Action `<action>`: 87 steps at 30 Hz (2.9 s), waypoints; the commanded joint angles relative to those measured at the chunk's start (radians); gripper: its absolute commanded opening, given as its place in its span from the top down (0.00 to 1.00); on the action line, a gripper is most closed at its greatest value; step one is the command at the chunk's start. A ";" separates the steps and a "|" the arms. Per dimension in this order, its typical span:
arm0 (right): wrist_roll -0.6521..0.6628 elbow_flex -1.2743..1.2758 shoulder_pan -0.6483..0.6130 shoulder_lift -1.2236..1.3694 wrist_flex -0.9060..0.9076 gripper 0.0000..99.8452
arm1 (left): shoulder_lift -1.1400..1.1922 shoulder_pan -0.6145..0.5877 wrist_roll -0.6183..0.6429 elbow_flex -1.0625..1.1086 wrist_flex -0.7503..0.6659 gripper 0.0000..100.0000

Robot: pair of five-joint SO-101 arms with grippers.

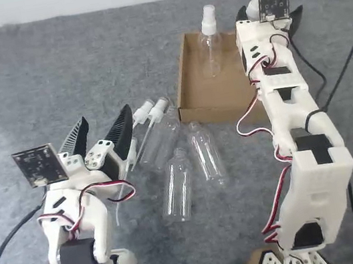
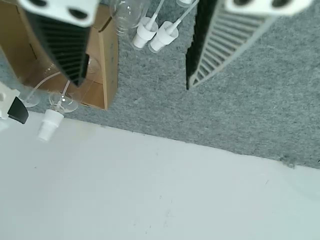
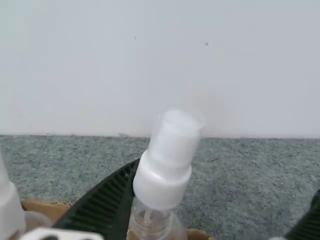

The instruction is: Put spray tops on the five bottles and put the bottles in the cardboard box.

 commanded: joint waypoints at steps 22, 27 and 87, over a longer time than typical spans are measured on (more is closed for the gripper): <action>0.126 -0.060 -0.001 -0.097 0.048 0.55 | 0.002 0.002 -0.003 -0.004 -0.025 0.70; 0.126 -0.060 -0.001 -0.097 0.045 0.55 | 0.002 0.002 -0.003 -0.004 -0.025 0.70; 0.043 -0.107 0.007 -0.177 0.222 0.47 | 0.002 0.002 -0.003 -0.004 -0.025 0.70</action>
